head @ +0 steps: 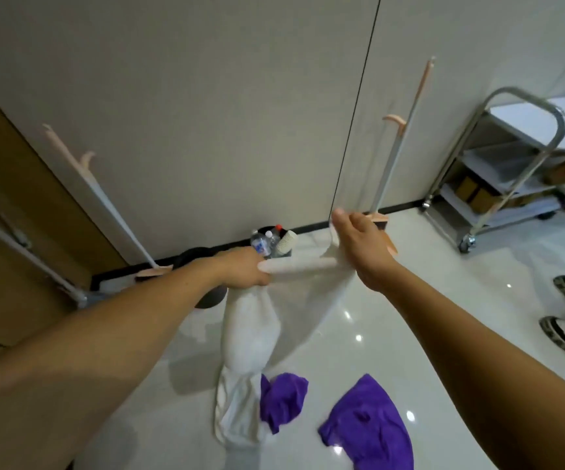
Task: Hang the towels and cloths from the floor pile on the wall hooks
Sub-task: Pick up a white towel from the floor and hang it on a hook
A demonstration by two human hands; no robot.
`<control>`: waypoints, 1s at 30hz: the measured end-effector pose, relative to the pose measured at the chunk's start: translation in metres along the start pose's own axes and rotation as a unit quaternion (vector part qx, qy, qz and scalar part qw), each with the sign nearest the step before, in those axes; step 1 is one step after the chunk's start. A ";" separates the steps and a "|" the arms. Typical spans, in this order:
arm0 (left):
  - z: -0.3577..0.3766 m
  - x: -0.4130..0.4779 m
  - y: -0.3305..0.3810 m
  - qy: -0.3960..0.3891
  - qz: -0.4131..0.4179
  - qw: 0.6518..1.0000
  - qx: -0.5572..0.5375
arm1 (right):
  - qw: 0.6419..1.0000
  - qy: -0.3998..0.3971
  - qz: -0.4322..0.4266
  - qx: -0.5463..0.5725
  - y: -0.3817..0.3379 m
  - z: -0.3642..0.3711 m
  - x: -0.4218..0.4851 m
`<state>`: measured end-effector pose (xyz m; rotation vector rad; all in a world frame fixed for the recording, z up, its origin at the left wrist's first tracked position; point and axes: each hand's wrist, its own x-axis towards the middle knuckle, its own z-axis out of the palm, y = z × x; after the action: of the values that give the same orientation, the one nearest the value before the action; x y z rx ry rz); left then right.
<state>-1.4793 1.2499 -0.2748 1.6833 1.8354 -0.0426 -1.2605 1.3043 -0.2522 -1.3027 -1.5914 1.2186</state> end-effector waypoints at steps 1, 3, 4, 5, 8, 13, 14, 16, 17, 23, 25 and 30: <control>-0.016 -0.006 -0.002 0.028 -0.013 0.999 -0.039 | 0.998 -0.062 -0.007 -0.033 -0.009 0.000 0.000; -0.046 -0.019 -0.001 0.092 -0.023 0.984 -0.152 | 0.973 -0.189 -0.011 -0.129 -0.020 0.004 -0.001; -0.060 -0.026 0.002 0.116 -0.015 0.971 -0.206 | 0.955 -0.237 -0.011 -0.180 -0.027 0.008 0.000; -0.072 -0.033 0.007 0.132 -0.005 0.956 -0.260 | 0.939 -0.268 -0.014 -0.217 -0.034 0.013 0.003; -0.097 -0.056 0.024 0.180 0.007 0.898 -0.401 | 0.919 -0.324 -0.057 -0.215 -0.067 0.033 0.008; -0.139 -0.093 0.041 0.244 0.007 0.776 -0.582 | 0.921 -0.344 -0.121 -0.139 -0.123 0.078 0.002; -0.147 -0.103 0.039 0.246 0.025 0.753 -0.610 | 0.933 -0.319 -0.114 -0.118 -0.132 0.084 0.004; -0.159 -0.123 0.025 0.268 0.053 0.730 -0.626 | 0.952 -0.291 -0.075 -0.065 -0.150 0.091 0.010; -0.161 -0.133 0.014 0.286 0.050 0.738 -0.609 | 0.953 -0.295 -0.060 -0.040 -0.161 0.094 0.011; -0.108 -0.190 -0.043 0.149 -0.048 0.887 -0.435 | 0.913 -0.397 -0.011 0.092 -0.232 0.124 -0.003; -0.092 -0.198 -0.042 0.184 -0.111 0.872 -0.440 | 0.894 -0.430 0.022 0.122 -0.256 0.136 -0.012; -0.098 -0.223 -0.049 0.323 -0.143 0.766 -0.538 | 0.859 -0.479 -0.016 0.181 -0.274 0.167 -0.024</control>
<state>-1.5706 1.0865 -0.1120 0.5768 1.9005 1.3504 -1.4884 1.2350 -0.0355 -0.3859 -1.8442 2.2131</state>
